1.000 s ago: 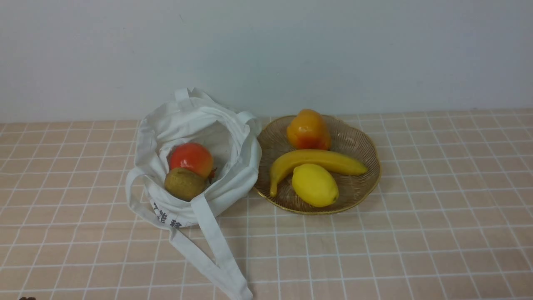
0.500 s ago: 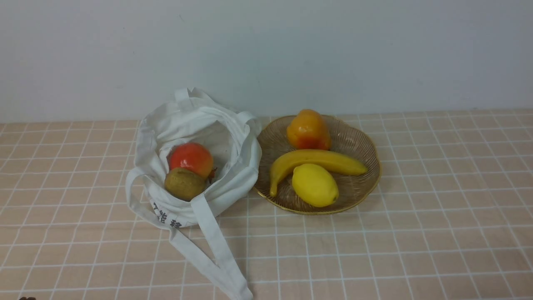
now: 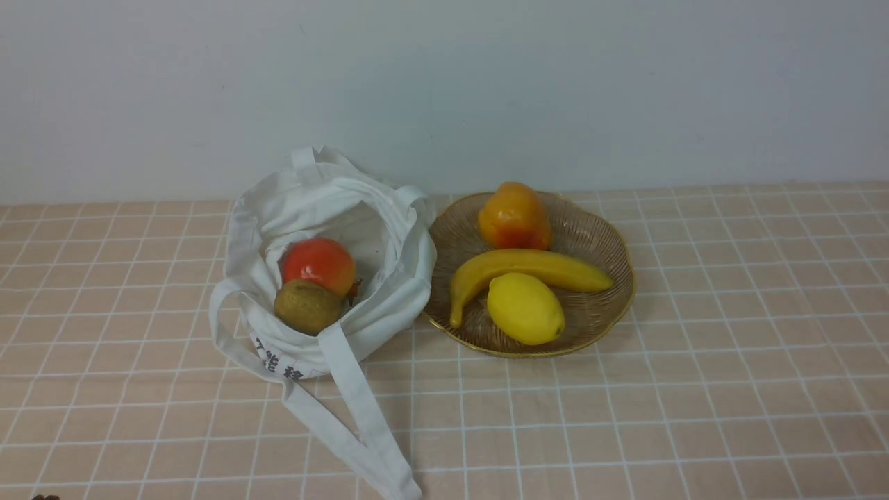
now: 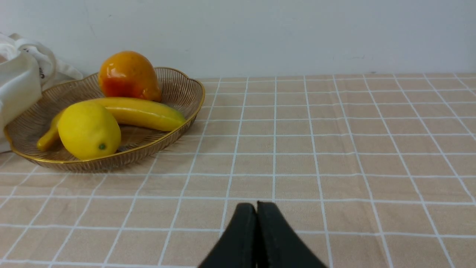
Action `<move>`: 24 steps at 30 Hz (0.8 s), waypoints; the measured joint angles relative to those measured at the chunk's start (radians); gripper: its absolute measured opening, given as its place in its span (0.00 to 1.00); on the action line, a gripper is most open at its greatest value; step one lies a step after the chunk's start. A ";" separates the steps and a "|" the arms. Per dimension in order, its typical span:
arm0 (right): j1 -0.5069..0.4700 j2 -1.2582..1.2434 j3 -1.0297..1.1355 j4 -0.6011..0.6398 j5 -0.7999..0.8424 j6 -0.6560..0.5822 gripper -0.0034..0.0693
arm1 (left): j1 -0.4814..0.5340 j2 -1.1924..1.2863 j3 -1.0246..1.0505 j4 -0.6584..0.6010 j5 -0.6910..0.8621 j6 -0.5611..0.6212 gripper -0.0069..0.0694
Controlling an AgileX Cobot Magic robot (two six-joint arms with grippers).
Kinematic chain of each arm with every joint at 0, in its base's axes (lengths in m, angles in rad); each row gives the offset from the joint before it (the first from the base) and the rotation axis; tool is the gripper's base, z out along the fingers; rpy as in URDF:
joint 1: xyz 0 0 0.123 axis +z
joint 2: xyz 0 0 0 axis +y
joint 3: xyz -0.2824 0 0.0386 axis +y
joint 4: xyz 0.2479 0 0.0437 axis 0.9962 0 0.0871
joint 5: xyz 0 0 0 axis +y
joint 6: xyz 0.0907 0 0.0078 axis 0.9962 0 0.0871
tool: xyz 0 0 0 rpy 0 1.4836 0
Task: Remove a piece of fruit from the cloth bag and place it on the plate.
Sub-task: Use the left arm to grab a kiwi from the bag
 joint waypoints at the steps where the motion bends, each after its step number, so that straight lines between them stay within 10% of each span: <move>1: 0.000 0.000 0.000 0.000 0.000 0.000 0.03 | 0.000 0.000 0.000 0.000 0.000 0.000 0.08; 10: 0.000 0.000 0.000 0.000 0.000 0.000 0.03 | 0.000 0.000 0.000 -0.031 0.000 -0.008 0.08; 20: 0.000 0.000 0.000 0.000 0.000 0.000 0.03 | 0.000 0.000 0.001 -0.756 -0.025 -0.264 0.08; 24: 0.000 0.000 0.000 0.000 0.000 0.000 0.03 | 0.000 0.000 0.001 -0.851 -0.055 -0.253 0.08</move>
